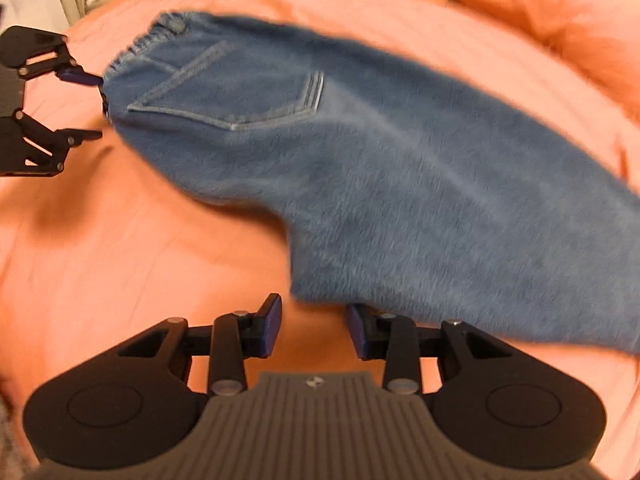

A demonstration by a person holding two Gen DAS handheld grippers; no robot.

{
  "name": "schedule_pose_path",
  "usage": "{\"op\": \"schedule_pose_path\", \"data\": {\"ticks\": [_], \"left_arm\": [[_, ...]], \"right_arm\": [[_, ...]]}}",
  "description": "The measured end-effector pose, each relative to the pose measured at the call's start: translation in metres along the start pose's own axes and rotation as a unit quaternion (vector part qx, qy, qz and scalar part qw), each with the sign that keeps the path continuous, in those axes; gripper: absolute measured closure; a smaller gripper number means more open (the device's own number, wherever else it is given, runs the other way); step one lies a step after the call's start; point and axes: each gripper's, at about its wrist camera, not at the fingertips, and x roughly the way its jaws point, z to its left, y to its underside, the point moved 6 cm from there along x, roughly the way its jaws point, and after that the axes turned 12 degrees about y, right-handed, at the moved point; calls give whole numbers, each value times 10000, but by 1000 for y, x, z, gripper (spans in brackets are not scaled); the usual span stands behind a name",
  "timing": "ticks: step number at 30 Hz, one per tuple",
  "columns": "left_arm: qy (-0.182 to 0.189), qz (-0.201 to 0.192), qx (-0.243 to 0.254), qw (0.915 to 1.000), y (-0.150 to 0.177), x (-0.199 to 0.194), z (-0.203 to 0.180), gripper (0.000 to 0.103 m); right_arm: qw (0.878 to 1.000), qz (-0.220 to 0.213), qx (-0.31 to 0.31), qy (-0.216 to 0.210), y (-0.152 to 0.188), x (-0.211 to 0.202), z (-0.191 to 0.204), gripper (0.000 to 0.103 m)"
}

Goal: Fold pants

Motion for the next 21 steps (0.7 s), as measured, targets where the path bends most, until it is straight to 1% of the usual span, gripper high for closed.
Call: {"op": "schedule_pose_path", "data": {"ticks": [1,3,5,6,7,8,9,10,12,15,17,19,21], "left_arm": [[9,-35,-22,10000,0,1,3,37],[-24,-10,-55,10000,1,5,9,38],[-237,43,-141,9996,3,10,20,46],[-251,70,-273,9993,4,12,27,44],[-87,63,-509,9986,4,14,34,44],[50,61,-739,9972,3,15,40,44],[111,68,-853,9963,2,15,43,45],[138,99,-860,9961,0,15,43,49],[185,175,-1025,9944,-2,15,47,57],[317,323,-1426,9887,-7,20,56,59],[345,478,-1424,9880,-11,26,58,59],[315,623,-1309,9889,-13,29,55,60],[284,711,-1195,9899,-12,30,52,60]], "right_arm": [[9998,-137,-79,76,1,-3,-1,71],[9995,-288,-101,100,-2,-4,-1,70],[9991,-365,-163,121,-6,1,0,70],[9991,-353,-194,134,-6,4,1,70],[9990,-355,-211,160,-8,8,2,71],[9989,-319,-260,223,-10,11,2,77],[9989,-226,-345,208,-11,11,2,88],[9990,-161,-397,146,-12,8,0,90],[9991,-80,-414,-59,-15,-9,-7,91],[9982,209,-508,-256,-15,-21,-10,92],[9973,481,-471,-307,-4,-9,-6,92],[9960,697,-474,-308,12,12,4,92],[9956,835,-243,-357,25,31,6,92]]}}
